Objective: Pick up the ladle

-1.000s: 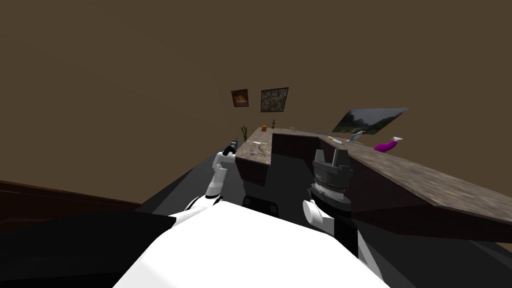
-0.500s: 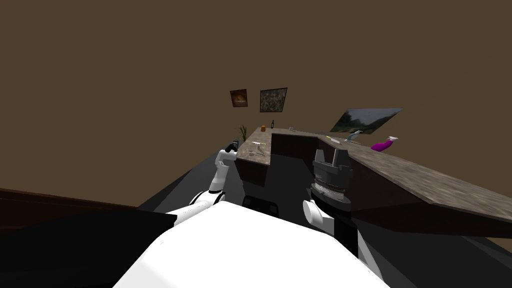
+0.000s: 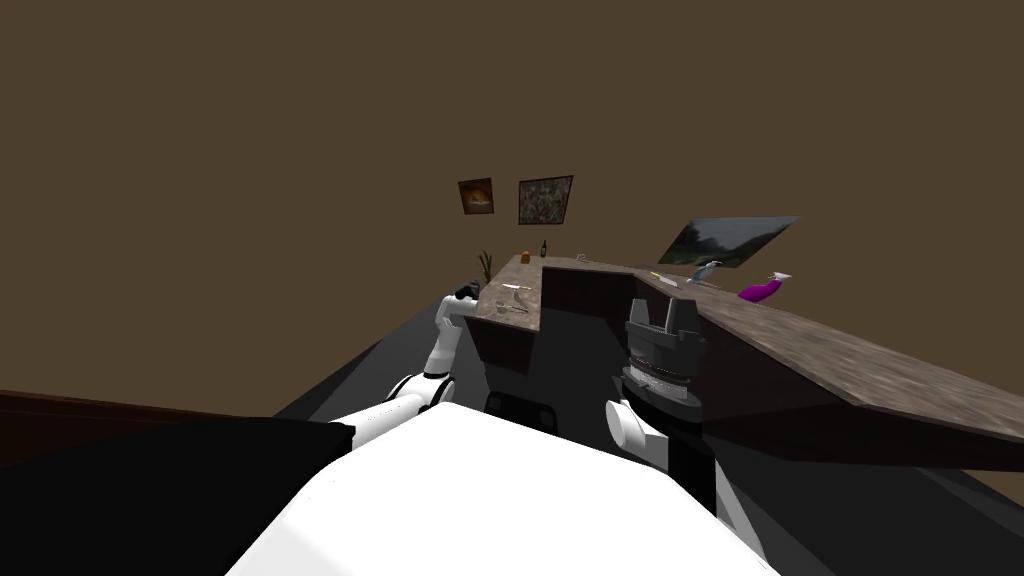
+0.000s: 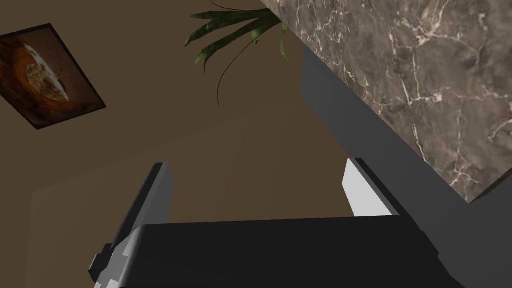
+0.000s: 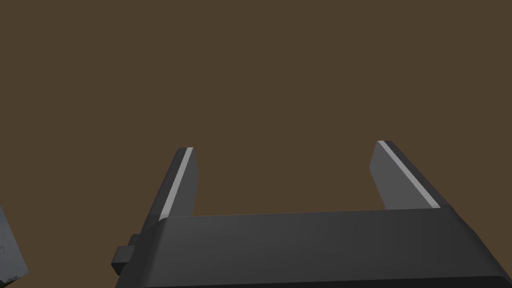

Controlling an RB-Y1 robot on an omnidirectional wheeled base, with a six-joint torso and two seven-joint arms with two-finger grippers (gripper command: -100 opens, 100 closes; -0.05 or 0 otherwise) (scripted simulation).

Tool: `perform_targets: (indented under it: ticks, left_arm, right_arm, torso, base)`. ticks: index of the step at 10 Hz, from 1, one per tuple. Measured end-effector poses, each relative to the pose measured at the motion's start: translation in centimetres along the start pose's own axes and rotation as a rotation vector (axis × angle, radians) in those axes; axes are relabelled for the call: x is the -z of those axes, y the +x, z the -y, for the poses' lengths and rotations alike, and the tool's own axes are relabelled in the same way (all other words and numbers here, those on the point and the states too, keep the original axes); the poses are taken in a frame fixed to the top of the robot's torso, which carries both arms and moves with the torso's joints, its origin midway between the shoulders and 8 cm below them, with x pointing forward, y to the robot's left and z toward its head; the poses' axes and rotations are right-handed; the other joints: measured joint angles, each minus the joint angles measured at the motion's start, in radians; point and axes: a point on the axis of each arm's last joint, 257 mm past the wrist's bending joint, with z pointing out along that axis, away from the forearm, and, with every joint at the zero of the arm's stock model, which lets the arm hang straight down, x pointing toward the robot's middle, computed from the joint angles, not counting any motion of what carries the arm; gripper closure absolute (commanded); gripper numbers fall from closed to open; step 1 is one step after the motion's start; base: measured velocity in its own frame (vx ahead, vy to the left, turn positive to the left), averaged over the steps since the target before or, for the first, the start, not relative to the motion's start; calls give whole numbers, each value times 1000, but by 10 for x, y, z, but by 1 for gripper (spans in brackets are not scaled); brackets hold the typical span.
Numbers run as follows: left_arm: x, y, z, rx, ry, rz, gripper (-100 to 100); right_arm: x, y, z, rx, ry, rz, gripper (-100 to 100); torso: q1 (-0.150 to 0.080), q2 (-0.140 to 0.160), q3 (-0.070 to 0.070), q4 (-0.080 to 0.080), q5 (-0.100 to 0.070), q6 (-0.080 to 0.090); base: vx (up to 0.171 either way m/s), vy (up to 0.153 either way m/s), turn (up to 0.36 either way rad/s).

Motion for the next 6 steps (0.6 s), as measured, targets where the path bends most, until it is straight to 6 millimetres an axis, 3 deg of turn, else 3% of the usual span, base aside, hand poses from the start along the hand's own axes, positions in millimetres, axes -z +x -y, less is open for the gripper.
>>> perform_targets:
  ticks: [6]
  left_arm:
    - [-8, 20, -29, 22, -166, -32, -100]
  right_arm:
    - [0, 0, 0, 0, 0, 0, 0]
  torso:
    - [0, 0, 0, 0, 0, 0]
  base:
    - [35, 6, -25]
